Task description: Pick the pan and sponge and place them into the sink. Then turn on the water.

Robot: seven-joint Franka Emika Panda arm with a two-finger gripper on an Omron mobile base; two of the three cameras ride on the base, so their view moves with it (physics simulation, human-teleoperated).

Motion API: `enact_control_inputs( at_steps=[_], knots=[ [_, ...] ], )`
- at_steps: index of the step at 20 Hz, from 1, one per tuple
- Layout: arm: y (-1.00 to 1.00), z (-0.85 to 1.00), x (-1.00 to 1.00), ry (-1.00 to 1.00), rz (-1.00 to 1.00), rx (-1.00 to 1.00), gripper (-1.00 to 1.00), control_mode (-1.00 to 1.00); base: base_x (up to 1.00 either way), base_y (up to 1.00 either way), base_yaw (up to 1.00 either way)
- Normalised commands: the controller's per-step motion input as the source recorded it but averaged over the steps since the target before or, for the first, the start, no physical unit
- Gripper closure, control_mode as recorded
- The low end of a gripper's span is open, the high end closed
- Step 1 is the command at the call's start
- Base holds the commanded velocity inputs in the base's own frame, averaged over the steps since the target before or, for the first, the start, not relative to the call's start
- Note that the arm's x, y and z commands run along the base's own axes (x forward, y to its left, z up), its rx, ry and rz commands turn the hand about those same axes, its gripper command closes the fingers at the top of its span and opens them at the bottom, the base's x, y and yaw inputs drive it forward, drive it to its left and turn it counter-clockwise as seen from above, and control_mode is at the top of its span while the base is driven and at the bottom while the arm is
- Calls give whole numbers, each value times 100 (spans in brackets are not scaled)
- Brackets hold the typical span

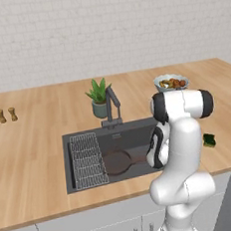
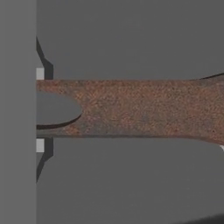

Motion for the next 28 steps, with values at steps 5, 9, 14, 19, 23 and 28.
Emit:
enact_control_inputs(
  at_steps=[5,9,14,19,23,28],
  knots=[
    [-14,-52,36,5,0,1,100,-100,0,0,0],
    [-32,-50,35,2,0,5,100,-100,0,0,0],
    [-44,-55,31,1,0,7,100,-100,0,0,0],
    [-42,-39,17,0,0,7,-100,-100,0,0,0],
    [-53,-5,9,0,0,11,-100,-100,0,0,0],
    [-56,22,8,-5,0,16,-100,-100,0,0,0]
  ],
)
